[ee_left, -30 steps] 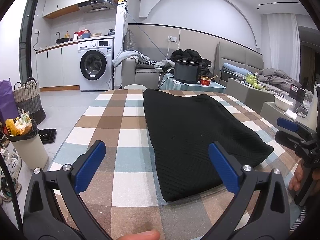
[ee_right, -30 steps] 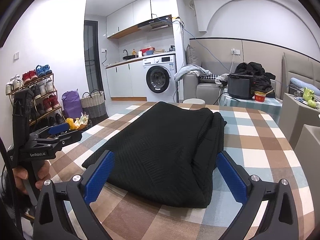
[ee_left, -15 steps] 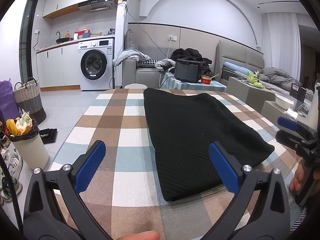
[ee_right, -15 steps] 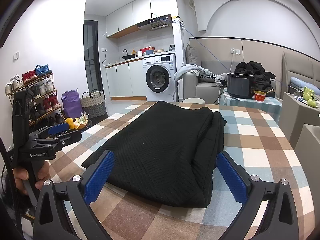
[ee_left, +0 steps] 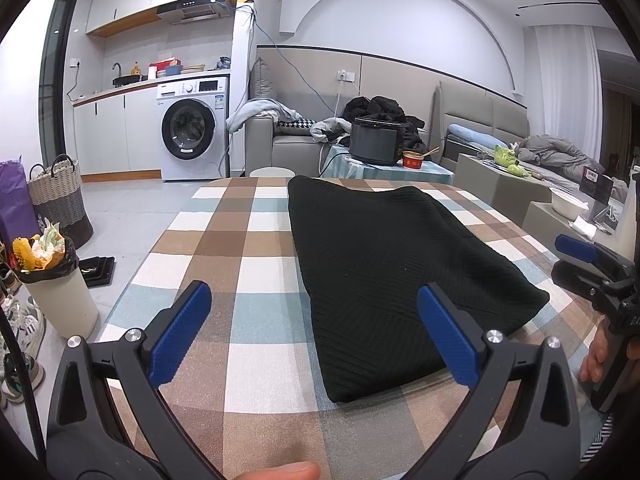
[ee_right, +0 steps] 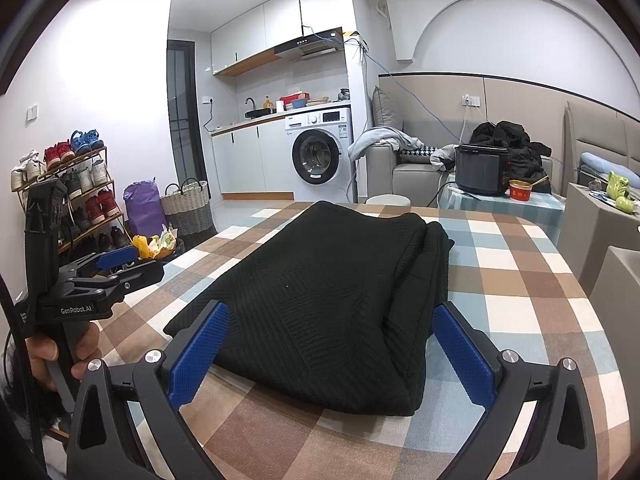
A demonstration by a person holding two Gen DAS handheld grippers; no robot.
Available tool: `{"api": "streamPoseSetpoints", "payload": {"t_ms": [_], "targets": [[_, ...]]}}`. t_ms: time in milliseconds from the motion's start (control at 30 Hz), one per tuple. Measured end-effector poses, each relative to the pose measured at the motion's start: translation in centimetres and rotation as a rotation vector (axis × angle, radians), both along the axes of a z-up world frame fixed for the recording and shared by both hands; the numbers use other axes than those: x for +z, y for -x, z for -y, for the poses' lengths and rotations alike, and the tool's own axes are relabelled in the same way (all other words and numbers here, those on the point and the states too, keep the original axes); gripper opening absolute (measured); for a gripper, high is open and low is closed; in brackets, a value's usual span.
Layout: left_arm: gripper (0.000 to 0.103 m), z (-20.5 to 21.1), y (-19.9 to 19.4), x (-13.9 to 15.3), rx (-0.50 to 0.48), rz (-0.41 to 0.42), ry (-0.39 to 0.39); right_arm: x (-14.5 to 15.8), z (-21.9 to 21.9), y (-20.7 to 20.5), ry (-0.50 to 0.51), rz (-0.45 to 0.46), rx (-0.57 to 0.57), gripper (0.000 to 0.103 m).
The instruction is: Fold small clothes
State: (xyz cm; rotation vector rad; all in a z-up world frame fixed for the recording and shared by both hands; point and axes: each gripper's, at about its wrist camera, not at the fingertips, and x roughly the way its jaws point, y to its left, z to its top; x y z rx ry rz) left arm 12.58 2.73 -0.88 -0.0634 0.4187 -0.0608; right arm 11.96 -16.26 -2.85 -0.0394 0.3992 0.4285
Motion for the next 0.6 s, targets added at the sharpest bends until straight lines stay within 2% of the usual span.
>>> {"api": "streamPoseSetpoints", "payload": {"t_ms": [600], "targets": [[0.102,-0.33,-0.31,-0.24,0.015,0.005,-0.002,-0.11,-0.01,0.05,-0.001,-0.005,-0.001,0.103]]}}
